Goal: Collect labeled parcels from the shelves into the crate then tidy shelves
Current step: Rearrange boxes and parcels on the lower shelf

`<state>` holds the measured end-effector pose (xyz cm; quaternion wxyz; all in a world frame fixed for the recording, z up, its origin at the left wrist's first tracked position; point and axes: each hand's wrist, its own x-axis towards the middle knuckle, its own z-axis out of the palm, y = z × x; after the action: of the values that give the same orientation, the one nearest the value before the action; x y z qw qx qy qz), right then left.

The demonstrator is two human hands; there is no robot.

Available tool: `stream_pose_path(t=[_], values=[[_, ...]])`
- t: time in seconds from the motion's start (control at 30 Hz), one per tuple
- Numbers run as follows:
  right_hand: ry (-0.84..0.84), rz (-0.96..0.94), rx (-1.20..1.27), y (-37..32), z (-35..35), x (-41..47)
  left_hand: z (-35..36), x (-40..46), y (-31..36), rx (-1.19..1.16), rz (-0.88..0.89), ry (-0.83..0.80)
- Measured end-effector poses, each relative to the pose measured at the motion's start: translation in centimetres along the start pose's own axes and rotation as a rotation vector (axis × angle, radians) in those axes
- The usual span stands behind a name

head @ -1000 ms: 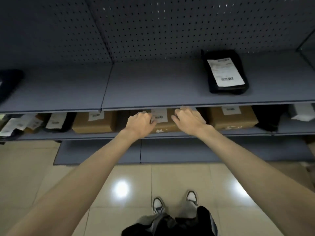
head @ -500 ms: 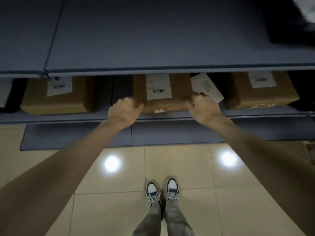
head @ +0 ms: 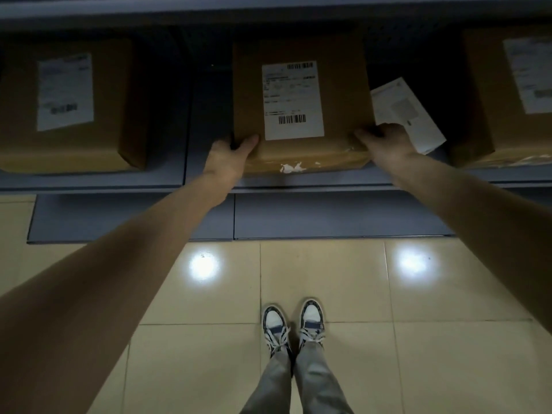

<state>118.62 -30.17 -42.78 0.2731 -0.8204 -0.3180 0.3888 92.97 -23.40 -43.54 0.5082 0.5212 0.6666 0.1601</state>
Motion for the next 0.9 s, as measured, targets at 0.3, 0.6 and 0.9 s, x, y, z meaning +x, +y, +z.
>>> stream_pose_path(t=[0.3,0.6,0.9], values=[[-0.073,-0.067,0.291,1.7,0.3,-1.7,0.5,-1.5,-1.0,-0.167,0.103,-0.004],[-0.036,-0.132,0.411,5.6,1.1,-6.8,1.4,-6.0,-5.3,-0.309,0.197,-0.011],[-0.005,-0.139,0.466,8.6,2.6,-10.3,1.8,-8.4,-8.5,-0.356,0.231,-0.070]])
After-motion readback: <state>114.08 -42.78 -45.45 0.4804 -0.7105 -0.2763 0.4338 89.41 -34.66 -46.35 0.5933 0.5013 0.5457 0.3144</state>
